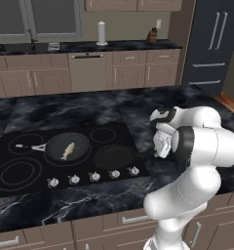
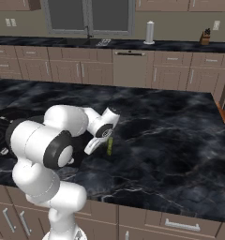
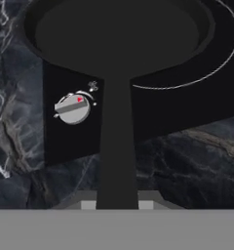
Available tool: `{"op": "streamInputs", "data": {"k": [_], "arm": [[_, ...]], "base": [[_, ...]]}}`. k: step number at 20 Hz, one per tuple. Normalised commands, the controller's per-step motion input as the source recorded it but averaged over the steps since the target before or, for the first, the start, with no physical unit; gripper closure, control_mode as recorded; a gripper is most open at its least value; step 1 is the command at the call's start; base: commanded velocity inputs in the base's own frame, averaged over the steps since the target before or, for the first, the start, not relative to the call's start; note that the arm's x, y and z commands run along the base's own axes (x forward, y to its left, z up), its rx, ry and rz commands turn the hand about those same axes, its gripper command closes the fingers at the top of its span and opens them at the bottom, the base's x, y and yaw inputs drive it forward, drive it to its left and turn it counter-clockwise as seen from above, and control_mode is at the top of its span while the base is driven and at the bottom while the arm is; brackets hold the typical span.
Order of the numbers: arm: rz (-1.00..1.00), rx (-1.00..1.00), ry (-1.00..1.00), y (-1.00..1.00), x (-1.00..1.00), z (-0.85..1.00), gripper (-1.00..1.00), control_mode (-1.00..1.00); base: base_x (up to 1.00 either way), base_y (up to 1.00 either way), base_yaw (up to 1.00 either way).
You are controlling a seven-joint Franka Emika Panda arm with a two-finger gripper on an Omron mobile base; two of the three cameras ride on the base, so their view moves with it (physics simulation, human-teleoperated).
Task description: Place both pans onto different burners. Then place the squash and the fish on different pans.
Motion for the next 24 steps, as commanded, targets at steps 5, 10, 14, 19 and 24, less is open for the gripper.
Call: {"op": "streamInputs", "data": {"k": [5,10,14,19,24], "arm": [[-0.14,-0.01,-0.01,0.00,0.00,-0.28,1.00,-1.00],[-0.15,-0.01,-0.02,0.00,0.00,-0.22,1.00,-1.00],[-0.11,-0.01,0.00,0.00,0.00,-0.13,1.00,-1.00],[-0.08,-0.01,0.00,0.00,0.00,-0.10,1.00,-1.00],[-0.01,0.00,0.00,0.00,0.00,-0.08,1.00,-1.00]], "base": [[0.00,0.00,0.00],[0.00,0.00,0.00],[0.00,0.00,0.00],[0.00,0.00,0.00],[0.00,0.00,0.00]]}}
